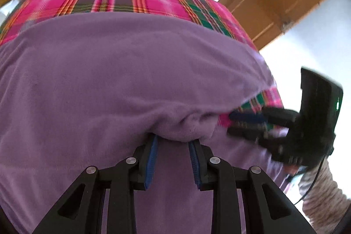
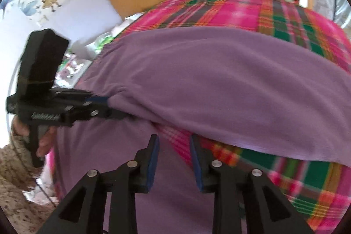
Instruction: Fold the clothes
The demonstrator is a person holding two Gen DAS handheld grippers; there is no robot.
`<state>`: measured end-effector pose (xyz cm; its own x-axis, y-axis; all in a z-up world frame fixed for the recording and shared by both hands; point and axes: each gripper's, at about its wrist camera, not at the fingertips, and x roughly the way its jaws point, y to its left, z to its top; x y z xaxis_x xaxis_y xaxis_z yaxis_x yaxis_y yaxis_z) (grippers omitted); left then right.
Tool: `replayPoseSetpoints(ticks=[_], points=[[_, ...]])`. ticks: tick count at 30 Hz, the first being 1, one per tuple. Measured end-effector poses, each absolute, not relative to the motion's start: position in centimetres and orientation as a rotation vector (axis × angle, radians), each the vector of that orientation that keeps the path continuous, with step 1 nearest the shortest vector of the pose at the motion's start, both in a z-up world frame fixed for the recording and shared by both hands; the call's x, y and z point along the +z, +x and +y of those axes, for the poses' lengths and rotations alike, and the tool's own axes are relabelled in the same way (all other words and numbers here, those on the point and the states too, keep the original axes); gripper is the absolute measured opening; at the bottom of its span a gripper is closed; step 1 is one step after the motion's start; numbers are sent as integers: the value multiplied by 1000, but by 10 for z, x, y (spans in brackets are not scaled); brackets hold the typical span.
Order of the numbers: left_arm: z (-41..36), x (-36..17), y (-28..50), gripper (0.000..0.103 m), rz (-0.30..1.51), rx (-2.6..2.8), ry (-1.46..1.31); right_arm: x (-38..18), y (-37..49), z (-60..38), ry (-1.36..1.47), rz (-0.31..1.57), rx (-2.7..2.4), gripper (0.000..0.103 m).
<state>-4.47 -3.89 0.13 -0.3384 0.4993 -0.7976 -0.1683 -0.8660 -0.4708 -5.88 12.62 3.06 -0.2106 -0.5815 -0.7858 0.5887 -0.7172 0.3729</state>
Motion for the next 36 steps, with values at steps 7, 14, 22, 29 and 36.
replayPoseSetpoints(ticks=[7,14,22,29,36], points=[[-46,5,-48,29,-507,2229,-1469,30,-58,99,1262,2,-1909,33],[-54,12,-46,29,-572,2232,-1427,46,-29,95,1167,55,-1884,4],[-44,-2,-50,29,-604,2201,-1456,46,2,99,1149,163,-1837,8],[-44,8,-30,29,-592,2203,-1399,68,9,159,1113,10,-2093,27],[-38,25,12,29,-491,2224,-1293,73,55,245,1201,-146,-2364,27]])
